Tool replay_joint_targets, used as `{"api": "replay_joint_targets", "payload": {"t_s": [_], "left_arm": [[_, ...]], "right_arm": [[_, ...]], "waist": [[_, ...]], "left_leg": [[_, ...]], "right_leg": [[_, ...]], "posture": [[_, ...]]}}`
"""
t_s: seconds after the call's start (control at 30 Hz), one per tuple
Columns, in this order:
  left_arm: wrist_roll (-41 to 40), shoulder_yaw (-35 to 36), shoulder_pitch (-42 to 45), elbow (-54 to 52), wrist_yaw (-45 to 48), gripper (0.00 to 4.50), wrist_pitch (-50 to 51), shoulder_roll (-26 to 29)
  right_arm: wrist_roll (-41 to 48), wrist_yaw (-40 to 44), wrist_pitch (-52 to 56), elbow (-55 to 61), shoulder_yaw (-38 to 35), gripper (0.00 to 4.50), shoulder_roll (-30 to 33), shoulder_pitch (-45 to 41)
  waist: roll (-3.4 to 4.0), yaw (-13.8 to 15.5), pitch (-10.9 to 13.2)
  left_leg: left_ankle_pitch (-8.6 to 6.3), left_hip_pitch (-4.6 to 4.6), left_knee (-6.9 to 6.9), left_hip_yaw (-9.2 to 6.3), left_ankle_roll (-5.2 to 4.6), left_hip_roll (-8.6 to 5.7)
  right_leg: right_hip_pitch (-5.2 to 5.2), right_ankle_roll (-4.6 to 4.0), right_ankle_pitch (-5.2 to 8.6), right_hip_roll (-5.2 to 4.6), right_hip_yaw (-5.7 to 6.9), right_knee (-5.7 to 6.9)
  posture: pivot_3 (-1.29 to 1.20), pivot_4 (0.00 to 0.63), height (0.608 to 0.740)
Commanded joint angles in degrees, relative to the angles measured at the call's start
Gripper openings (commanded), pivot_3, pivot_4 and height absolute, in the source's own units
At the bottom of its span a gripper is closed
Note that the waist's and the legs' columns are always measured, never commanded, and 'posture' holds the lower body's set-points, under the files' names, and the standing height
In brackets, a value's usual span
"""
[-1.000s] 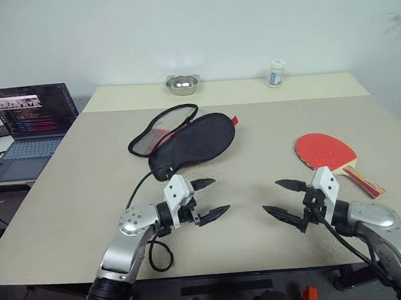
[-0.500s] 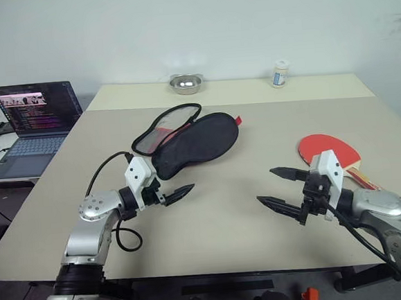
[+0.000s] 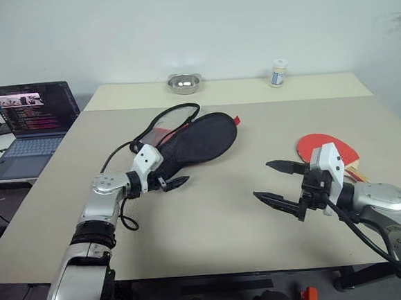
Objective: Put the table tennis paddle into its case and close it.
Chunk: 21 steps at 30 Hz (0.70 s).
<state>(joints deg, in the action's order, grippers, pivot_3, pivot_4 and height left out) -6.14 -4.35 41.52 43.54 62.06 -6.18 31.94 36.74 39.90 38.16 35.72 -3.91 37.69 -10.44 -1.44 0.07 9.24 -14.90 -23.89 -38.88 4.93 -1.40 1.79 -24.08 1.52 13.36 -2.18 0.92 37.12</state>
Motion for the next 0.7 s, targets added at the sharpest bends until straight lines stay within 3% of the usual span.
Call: {"api": "replay_joint_targets", "payload": {"t_s": [0.03, 0.17, 0.23, 0.47, 0.6, 0.7], "left_arm": [[1.45, 0.04, 3.15, 2.18, 1.16, 4.26, -2.80, 1.12], [2.83, 0.33, 5.53, 5.83, 0.89, 4.26, -4.62, 1.52], [3.47, 0.45, 6.35, 7.34, 0.35, 3.88, -5.62, 1.63], [3.11, 1.20, 7.22, 9.03, 1.79, 1.60, -5.50, 1.75], [0.82, 2.47, 6.67, 5.72, 1.46, 0.18, -0.26, 0.43], [-1.62, 3.37, 4.94, -0.29, 0.80, 0.04, 6.32, -0.98]], "right_arm": [[-0.10, -0.31, -1.56, 1.11, -1.14, 4.47, 0.06, -0.34], [-0.46, -0.79, -2.14, 0.94, -1.17, 4.47, -0.33, 0.13], [-0.56, -1.06, -2.35, 0.92, -1.20, 4.50, -0.45, 0.27], [-0.98, -1.24, -3.07, 0.34, -1.77, 4.50, -0.08, 0.60], [-1.15, -1.17, -3.18, -0.08, -2.11, 4.50, 0.05, 0.38], [-1.02, -1.28, -2.95, -0.16, -2.57, 4.50, 0.12, 0.28]], "waist": [[0.00, -0.01, 0.00], [0.00, -0.02, 0.00], [0.00, -0.03, 0.00], [0.00, -0.06, 0.00], [0.00, -0.08, 0.00], [-0.02, -0.02, 0.01]], "left_leg": [[0.00, 0.00, 0.00, 0.00, 0.00, 0.01], [0.00, 0.01, -0.01, -0.01, 0.00, 0.02], [0.00, 0.00, -0.01, -0.01, 0.00, 0.01], [0.00, 0.00, -0.01, 0.00, 0.00, 0.01], [0.00, 0.00, -0.01, 0.00, 0.00, 0.01], [0.00, -0.01, -0.02, -0.02, 0.00, 0.01]], "right_leg": [[0.00, 0.00, 0.00, 0.00, 0.00, 0.00], [0.00, 0.00, 0.00, 0.00, 0.00, 0.02], [0.01, 0.00, 0.00, -0.01, 0.00, 0.01], [0.00, 0.00, 0.00, -0.01, 0.00, 0.01], [0.00, 0.00, 0.00, -0.01, 0.00, 0.02], [0.01, 0.00, 0.00, -0.01, -0.02, 0.01]], "posture": [[0.00, 0.150, 0.740], [0.00, 0.150, 0.740], [0.00, 0.150, 0.740], [0.00, 0.150, 0.740], [0.00, 0.150, 0.740], [0.00, 0.150, 0.740]]}}
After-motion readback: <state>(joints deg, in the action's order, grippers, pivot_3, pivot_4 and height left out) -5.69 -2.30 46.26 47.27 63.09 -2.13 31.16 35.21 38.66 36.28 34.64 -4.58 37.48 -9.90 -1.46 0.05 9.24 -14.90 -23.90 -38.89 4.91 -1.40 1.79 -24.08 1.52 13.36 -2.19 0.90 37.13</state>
